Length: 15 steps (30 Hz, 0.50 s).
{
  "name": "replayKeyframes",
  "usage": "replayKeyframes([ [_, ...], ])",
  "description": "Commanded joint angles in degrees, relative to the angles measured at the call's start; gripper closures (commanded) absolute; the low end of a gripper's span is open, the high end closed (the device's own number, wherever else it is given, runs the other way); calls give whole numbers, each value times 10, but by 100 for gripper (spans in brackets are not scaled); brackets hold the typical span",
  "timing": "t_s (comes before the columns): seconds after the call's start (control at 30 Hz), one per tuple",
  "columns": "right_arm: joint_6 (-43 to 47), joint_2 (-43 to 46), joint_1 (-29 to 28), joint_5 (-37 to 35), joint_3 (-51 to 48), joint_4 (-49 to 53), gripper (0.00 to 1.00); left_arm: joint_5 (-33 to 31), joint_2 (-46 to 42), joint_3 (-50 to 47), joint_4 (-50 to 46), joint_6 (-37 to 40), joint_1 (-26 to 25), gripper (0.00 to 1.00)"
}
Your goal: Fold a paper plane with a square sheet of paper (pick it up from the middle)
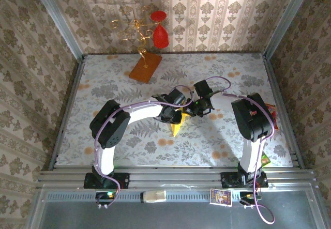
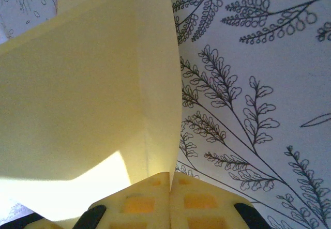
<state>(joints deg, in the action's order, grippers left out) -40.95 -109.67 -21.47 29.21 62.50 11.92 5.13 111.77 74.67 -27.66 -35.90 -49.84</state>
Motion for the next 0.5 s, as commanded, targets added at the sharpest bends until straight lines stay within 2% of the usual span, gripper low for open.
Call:
replayKeyframes([
  [0.0,-7,9,2,17,2,3,89,-9,8,15,-16,9,-2,86],
  [0.13,-10,23,7,13,-4,1,80,-21,0,11,-17,13,-2,91],
  [0.23,-10,46,17,-3,-16,1,65,-31,-16,6,-14,17,2,94],
  [0.4,-5,96,46,-49,-49,-4,41,-54,-43,1,-24,39,24,95],
  [0.47,-1,110,56,-64,-61,-6,35,-61,-48,2,-29,47,34,95],
])
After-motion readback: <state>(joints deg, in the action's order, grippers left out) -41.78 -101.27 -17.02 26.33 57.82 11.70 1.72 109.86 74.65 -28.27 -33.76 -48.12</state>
